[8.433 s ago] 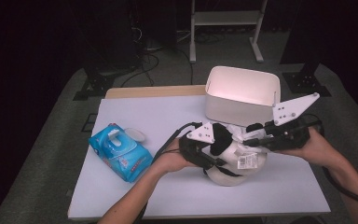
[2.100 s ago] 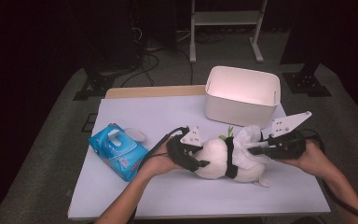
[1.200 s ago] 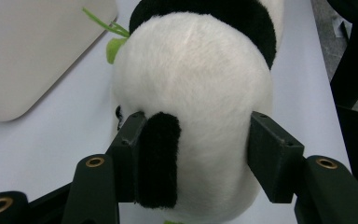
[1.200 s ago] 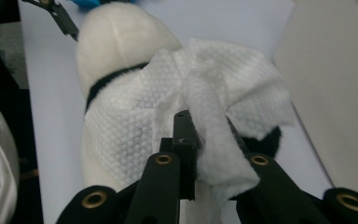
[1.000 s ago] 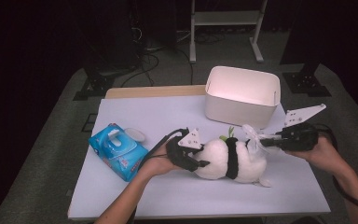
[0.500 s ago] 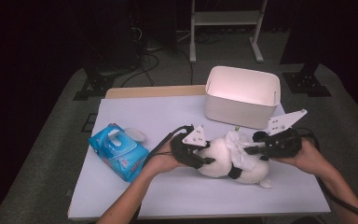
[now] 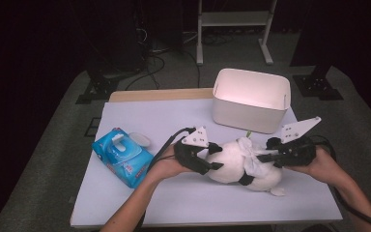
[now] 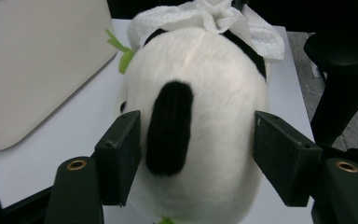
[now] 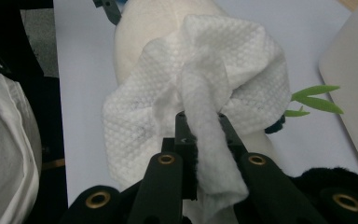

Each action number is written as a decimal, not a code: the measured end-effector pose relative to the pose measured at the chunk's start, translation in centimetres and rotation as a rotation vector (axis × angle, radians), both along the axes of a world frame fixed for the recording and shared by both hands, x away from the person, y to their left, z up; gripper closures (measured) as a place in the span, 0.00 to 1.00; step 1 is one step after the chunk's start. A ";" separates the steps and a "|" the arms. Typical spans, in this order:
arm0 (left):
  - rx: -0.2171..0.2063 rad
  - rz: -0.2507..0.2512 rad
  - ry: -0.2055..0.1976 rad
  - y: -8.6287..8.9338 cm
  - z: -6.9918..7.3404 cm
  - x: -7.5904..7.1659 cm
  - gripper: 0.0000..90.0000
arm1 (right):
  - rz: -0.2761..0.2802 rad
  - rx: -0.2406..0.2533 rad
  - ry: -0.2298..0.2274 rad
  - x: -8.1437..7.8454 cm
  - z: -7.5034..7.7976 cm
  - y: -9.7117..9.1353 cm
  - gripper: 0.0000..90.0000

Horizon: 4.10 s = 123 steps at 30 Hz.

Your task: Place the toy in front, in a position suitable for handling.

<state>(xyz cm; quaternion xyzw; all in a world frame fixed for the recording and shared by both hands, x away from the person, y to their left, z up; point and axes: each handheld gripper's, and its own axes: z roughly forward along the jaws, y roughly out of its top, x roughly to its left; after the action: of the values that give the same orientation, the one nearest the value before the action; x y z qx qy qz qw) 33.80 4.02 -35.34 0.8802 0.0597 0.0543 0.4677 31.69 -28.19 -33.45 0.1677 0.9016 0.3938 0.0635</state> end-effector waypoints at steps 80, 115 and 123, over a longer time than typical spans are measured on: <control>-0.030 -0.048 0.046 -0.6 3.5 0.7 0.39 | -0.011 0.227 -0.040 -0.5 2.6 -1.2 0.92; 0.028 -0.067 -0.016 -1.2 5.0 -0.5 0.40 | 0.054 0.065 -0.077 0.1 6.4 1.3 0.92; 0.049 -0.097 -0.036 -2.2 5.4 -1.0 0.43 | 0.113 0.026 -0.103 0.3 7.9 4.1 0.92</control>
<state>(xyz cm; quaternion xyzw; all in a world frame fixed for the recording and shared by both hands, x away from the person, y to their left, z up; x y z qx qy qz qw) 32.78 1.79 -29.99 0.8921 0.0071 0.0487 0.4492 32.04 -24.06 -25.55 0.0966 0.8999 0.4167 0.0852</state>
